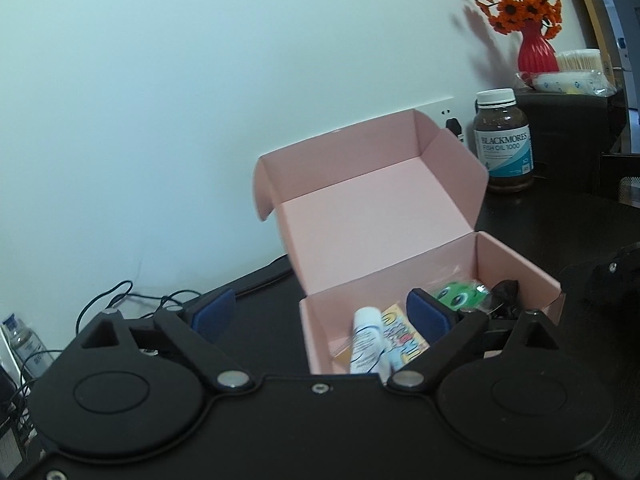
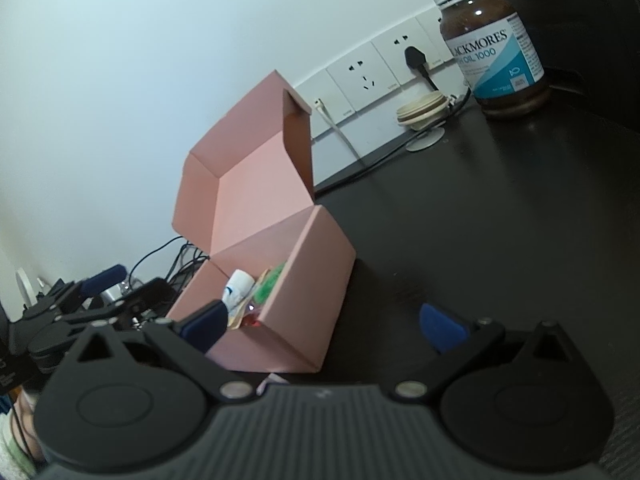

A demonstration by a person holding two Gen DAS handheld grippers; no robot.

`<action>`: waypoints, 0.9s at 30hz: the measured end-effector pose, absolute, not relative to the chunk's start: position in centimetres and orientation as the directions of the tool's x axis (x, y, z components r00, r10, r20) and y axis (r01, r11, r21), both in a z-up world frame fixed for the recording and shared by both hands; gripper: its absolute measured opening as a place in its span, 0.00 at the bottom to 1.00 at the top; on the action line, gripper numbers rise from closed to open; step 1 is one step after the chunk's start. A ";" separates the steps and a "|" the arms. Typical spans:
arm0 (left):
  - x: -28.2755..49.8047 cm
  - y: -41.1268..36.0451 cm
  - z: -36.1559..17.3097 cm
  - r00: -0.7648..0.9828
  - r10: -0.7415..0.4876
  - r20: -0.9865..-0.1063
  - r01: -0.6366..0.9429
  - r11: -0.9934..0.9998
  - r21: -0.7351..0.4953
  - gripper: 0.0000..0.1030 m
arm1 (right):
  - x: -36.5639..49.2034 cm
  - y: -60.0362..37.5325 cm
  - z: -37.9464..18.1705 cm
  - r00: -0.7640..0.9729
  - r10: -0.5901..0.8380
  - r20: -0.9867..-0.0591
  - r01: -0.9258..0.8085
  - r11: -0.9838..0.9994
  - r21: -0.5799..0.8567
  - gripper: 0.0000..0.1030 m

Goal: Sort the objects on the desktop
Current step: 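Withdraw the left gripper up and away from the pink box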

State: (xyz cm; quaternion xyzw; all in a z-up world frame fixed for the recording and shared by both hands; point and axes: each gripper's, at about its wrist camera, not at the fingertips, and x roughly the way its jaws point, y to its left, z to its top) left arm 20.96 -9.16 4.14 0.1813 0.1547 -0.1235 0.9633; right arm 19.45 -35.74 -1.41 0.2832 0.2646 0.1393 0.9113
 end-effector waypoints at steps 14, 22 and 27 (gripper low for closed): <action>18.3 -2.4 1.8 0.862 -0.384 -0.330 0.444 0.887 0.129 1.00 | 18.9 -34.6 -0.8 0.841 0.342 -0.420 -0.092 0.854 0.511 0.99; 19.2 0.7 0.4 0.867 -0.369 -0.335 0.407 0.912 0.050 1.00 | 18.7 -33.5 -0.4 0.846 0.308 -0.436 -0.096 0.891 0.444 0.99; 19.3 1.4 0.5 0.866 -0.373 -0.334 0.399 0.917 0.009 1.00 | 18.6 -32.8 -0.2 0.846 0.287 -0.448 -0.094 0.910 0.404 0.99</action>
